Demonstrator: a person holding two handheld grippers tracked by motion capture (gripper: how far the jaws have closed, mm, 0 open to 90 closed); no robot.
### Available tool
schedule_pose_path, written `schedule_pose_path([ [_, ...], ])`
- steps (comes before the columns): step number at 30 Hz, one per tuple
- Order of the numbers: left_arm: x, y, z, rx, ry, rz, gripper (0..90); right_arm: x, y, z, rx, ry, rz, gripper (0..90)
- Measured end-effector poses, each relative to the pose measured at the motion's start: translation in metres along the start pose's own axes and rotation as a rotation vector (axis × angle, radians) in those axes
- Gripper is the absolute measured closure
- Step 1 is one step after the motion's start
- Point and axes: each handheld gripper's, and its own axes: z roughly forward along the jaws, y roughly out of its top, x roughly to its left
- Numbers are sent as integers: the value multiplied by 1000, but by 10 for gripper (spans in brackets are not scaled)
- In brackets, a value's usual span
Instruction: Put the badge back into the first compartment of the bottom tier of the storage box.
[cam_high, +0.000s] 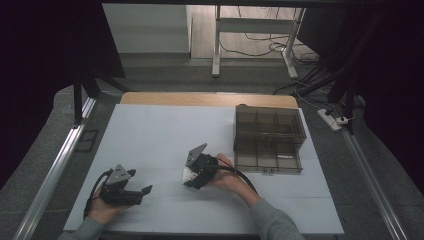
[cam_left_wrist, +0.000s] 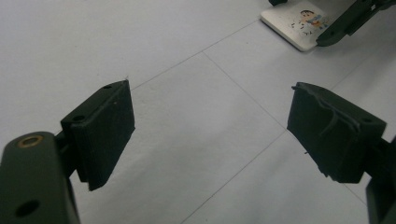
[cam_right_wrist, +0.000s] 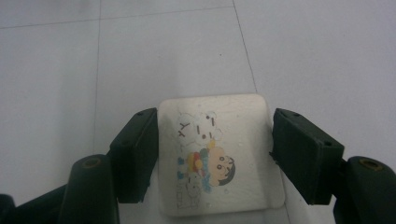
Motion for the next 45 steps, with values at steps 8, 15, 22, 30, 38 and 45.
schedule_pose_path([
  [8,1,-1,-1,-2,1,-1,147,1,1,-5,-27,-3,2,332],
  [15,1,-1,-1,-4,2,-2,147,-2,1,-14,-68,-15,21,331],
  [22,1,-1,-2,-7,4,0,147,-2,3,-26,-105,-45,24,331],
  [30,0,-1,-2,-9,5,5,148,-1,5,-42,-154,-75,24,331],
  [38,-1,0,-3,-16,13,10,147,1,7,-51,-177,-92,17,331],
  [45,0,-1,-3,-18,12,10,147,1,7,-55,-187,-103,19,331],
])
